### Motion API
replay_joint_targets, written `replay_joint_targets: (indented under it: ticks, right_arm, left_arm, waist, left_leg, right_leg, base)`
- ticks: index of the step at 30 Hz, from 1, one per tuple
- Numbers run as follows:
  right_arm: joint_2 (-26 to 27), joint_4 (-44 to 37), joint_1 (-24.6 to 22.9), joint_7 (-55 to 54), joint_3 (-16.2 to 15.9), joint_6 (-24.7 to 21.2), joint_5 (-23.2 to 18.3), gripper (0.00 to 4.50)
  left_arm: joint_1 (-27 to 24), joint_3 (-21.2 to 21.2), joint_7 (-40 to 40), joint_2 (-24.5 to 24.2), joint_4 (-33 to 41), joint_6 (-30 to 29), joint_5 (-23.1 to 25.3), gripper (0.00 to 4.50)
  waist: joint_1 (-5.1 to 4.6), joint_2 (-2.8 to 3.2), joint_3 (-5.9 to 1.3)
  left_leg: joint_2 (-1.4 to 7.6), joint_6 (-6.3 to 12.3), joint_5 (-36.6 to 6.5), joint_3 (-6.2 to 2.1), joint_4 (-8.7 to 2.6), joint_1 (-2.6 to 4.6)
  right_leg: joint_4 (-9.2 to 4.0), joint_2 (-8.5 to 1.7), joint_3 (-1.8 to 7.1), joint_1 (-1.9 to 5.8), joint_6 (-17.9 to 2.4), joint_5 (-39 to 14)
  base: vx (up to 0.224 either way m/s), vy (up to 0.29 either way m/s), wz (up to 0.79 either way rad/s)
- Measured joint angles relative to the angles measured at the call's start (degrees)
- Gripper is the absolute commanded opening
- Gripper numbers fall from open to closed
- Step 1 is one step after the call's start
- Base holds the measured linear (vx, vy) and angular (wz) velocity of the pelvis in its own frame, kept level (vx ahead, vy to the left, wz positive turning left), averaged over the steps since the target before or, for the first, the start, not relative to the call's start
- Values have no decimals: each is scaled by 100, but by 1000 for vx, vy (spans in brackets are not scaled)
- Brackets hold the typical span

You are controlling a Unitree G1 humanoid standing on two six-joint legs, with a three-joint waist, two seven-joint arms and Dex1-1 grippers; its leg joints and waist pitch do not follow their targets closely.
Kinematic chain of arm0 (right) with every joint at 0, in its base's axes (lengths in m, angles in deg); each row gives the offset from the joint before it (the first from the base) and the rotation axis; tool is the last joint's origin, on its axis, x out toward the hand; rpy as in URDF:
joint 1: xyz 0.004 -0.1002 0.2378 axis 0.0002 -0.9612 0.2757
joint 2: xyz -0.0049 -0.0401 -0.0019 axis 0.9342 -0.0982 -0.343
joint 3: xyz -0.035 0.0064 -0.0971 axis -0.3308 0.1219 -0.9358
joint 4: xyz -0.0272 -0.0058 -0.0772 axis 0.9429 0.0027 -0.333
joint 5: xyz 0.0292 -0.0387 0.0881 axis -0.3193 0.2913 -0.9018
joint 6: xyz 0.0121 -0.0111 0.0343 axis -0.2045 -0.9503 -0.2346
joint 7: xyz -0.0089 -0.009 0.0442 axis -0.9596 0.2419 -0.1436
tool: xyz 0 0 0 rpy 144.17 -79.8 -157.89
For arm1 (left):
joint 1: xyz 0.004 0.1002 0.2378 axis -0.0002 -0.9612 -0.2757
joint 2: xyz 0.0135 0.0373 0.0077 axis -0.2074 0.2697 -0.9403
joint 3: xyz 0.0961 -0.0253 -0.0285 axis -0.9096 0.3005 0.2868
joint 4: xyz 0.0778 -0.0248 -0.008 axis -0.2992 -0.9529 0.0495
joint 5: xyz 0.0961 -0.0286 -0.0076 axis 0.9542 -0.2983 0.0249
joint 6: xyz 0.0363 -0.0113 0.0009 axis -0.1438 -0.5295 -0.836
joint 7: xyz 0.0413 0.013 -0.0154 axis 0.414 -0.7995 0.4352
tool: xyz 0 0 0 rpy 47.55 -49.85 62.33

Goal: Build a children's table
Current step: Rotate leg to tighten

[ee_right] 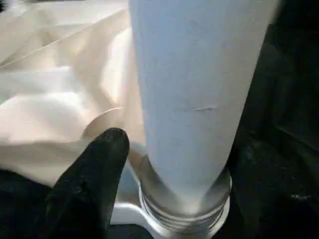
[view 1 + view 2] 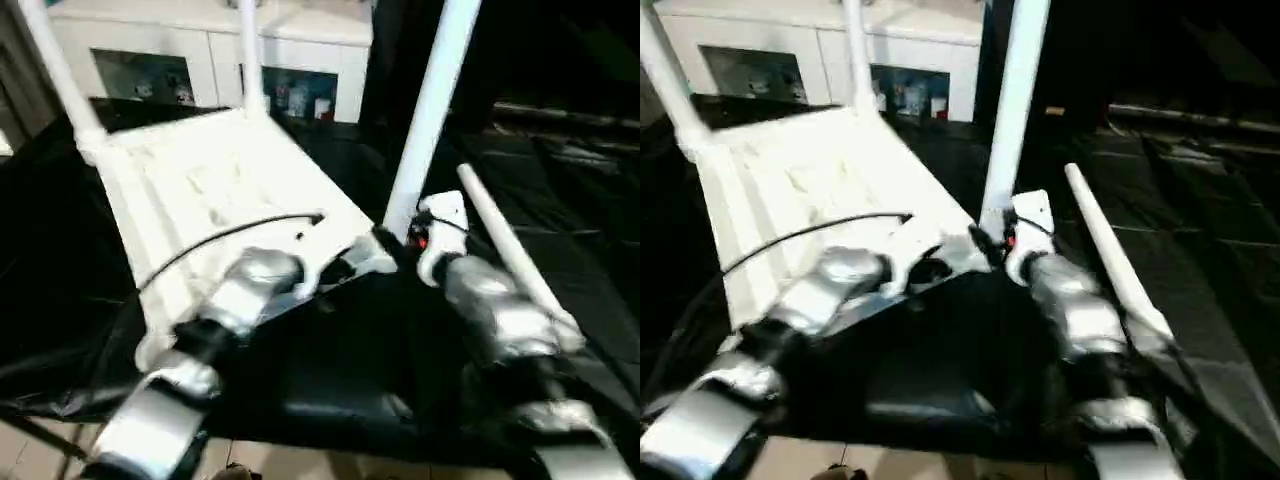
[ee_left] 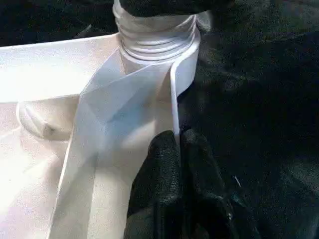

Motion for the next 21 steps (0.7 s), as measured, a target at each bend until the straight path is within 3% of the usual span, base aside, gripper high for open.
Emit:
replay_joint_targets:
  ticks: [4,10,21]
  right_arm:
    - [-733,-536,-279,1024,-209,-142,-166,376]
    - [-1281,-1088,-656,2026,-535,-254,-290,410]
    - [-1302,-1071,-660,2118,-705,-204,-131,410]
  left_arm:
    - [-245,-48,-564,-307,412,134,-149,0]
    - [-533,-117,-1221,-724,973,105,-279,0]
    - [-627,-270,-1450,-739,1158,80,-313,0]
  waist:
    - [129,2,1]
    - [190,3,2]
    - [204,3,2]
  left_leg:
    - [8,1,1,13,-4,-2]
    - [12,4,-2,41,-1,-2]
    - [15,1,0,46,-1,0]
  right_leg:
    - [-1,3,3,-4,21,-25]
    - [-5,-4,11,-2,2,-47]
    - [12,-5,14,0,1,-44]
  base:
    - [27,-3,1]
    - [10,2,0]
    - [0,0,0]
